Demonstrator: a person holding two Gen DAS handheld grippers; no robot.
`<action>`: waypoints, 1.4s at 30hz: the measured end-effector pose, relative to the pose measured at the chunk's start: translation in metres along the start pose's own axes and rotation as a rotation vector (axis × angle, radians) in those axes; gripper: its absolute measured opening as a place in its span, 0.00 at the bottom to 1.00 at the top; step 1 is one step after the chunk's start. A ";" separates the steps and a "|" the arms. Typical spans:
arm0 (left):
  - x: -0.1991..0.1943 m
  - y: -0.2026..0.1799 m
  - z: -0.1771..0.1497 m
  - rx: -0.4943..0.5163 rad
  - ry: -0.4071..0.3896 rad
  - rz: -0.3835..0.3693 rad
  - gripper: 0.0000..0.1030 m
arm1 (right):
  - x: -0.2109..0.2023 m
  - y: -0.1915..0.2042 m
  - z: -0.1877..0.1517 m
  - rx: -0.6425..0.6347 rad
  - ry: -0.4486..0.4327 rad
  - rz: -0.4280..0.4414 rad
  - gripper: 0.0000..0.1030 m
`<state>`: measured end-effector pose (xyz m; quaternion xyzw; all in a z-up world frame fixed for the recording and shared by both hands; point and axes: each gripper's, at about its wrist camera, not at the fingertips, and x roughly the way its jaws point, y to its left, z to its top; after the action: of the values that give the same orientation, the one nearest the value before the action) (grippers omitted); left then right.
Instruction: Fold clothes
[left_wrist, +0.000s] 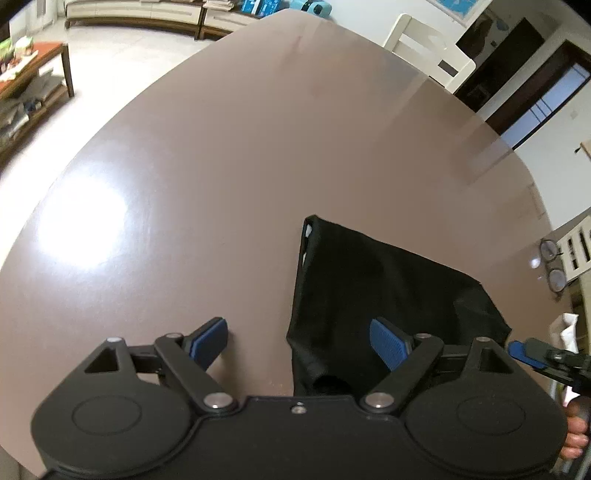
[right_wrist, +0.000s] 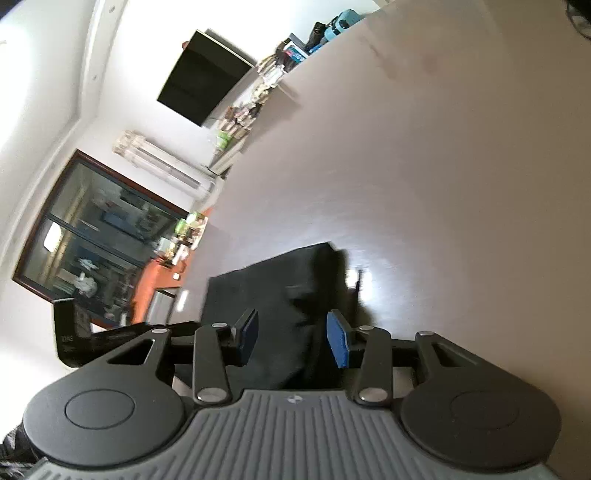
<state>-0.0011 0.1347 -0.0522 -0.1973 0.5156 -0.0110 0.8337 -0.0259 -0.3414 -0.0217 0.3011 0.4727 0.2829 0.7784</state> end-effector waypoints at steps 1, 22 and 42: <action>-0.001 0.001 -0.002 -0.005 0.002 -0.012 0.81 | 0.002 -0.001 0.001 0.000 0.009 -0.006 0.41; 0.024 0.004 0.027 0.001 0.146 -0.280 0.99 | 0.026 -0.027 -0.006 0.260 0.100 0.072 0.44; 0.037 -0.011 0.033 0.038 0.249 -0.425 0.99 | 0.048 -0.025 -0.010 0.296 0.122 0.143 0.46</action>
<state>0.0472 0.1265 -0.0670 -0.2828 0.5608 -0.2200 0.7464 -0.0121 -0.3214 -0.0712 0.4273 0.5330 0.2827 0.6733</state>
